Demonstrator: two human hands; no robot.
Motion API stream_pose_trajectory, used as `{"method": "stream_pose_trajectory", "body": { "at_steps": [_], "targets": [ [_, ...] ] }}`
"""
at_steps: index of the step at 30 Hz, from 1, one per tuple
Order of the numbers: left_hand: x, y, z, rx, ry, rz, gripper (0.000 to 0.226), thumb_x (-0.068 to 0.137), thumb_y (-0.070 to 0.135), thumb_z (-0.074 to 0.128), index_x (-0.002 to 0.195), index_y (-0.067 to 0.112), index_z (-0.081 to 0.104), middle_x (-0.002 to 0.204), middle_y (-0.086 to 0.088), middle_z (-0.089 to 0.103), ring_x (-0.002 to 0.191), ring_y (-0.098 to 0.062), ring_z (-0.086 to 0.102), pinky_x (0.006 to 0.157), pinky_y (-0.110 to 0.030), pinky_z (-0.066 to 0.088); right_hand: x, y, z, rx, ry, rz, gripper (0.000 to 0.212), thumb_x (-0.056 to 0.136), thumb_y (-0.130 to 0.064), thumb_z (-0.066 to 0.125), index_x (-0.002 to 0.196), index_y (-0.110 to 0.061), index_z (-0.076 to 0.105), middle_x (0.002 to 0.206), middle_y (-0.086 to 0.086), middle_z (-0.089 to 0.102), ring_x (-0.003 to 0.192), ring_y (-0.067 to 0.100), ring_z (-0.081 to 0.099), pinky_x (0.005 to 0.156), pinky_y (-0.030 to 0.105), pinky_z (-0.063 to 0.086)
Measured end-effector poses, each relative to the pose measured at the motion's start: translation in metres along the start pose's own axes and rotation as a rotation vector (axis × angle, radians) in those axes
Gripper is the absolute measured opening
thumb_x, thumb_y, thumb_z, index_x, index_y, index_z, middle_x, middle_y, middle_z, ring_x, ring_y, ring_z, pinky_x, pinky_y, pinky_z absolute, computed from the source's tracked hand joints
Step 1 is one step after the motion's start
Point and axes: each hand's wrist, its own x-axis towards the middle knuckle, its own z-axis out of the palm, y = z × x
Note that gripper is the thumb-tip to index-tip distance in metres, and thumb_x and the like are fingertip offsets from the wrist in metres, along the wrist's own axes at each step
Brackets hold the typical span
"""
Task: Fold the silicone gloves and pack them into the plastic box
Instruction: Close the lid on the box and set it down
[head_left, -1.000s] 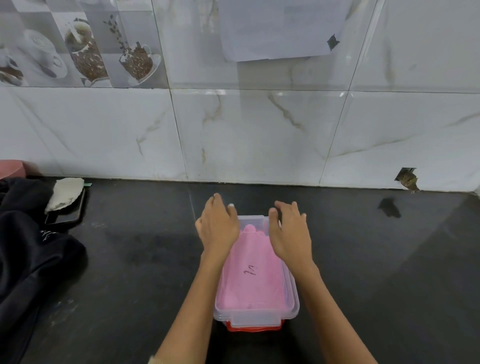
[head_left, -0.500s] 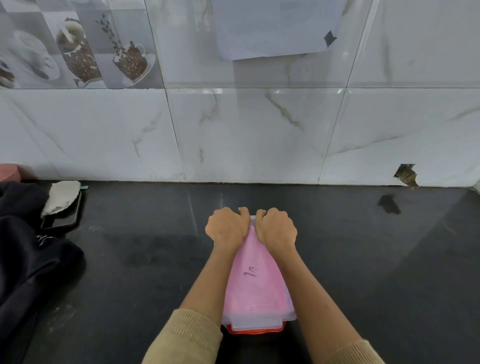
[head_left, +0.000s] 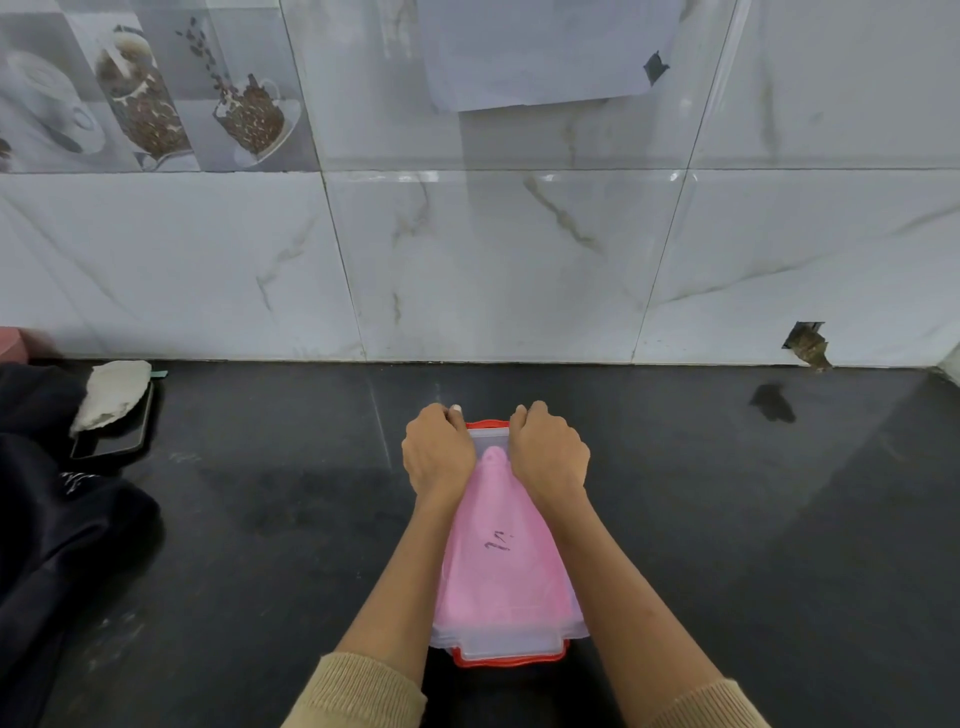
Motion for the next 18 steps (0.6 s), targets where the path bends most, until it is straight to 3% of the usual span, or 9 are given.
{"method": "stream_pose_trajectory", "body": {
  "at_steps": [3, 8, 18],
  "targets": [
    [-0.0024, 0.0014, -0.0002, 0.015, 0.02, 0.033, 0.034, 0.101, 0.026, 0.04, 0.087, 0.004, 0.061, 0.082, -0.008, 0.063, 0.066, -0.016, 0.052, 0.058, -0.027, 0.038, 0.0001, 0.0005, 0.0014, -0.005, 0.008, -0.01, 0.039, 0.102, -0.036, 0.021, 0.112, -0.008, 0.047, 0.089, 0.01, 0.066, 0.074, 0.023, 0.062, 0.059, 0.032, 0.043],
    [-0.0028, 0.0009, 0.0027, 0.013, 0.039, 0.046, 0.034, 0.101, 0.03, 0.039, 0.079, 0.009, 0.054, 0.076, -0.004, 0.057, 0.058, -0.009, 0.046, 0.048, -0.022, 0.03, 0.0013, 0.0016, 0.0031, -0.004, 0.004, -0.024, 0.042, 0.102, -0.04, 0.019, 0.118, -0.01, 0.044, 0.09, 0.009, 0.066, 0.068, 0.02, 0.054, 0.056, 0.031, 0.038],
    [-0.0022, 0.0027, 0.0049, 0.154, -0.018, 0.068, 0.031, 0.102, 0.031, 0.035, 0.098, 0.007, 0.054, 0.083, -0.004, 0.054, 0.069, -0.014, 0.05, 0.058, -0.027, 0.037, 0.0032, 0.0022, 0.0045, 0.054, -0.002, -0.023, 0.036, 0.103, -0.034, 0.02, 0.112, -0.009, 0.044, 0.078, 0.005, 0.054, 0.067, 0.019, 0.053, 0.049, 0.028, 0.033]
  ]
}}
